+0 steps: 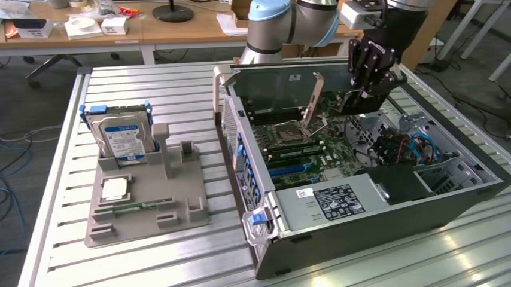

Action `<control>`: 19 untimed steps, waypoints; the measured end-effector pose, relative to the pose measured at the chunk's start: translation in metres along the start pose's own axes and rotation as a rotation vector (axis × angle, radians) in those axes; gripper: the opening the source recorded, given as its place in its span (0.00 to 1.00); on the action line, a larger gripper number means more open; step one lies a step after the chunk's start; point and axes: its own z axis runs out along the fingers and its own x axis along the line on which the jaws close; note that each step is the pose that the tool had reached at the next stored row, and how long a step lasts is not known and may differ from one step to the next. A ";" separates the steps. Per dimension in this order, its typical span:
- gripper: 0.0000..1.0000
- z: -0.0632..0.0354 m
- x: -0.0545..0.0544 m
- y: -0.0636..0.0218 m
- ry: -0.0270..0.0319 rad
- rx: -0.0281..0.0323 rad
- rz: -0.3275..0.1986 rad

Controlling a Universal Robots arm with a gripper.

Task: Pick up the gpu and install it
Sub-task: 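Insert the gpu into the slot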

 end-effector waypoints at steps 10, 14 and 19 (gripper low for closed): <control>0.26 0.0000 0.000 0.0219 0.0000 0.0005 0.000; 0.26 0.0000 0.000 0.0250 0.0000 0.0006 0.000; 0.26 0.0001 0.000 0.0250 0.0000 0.0007 0.000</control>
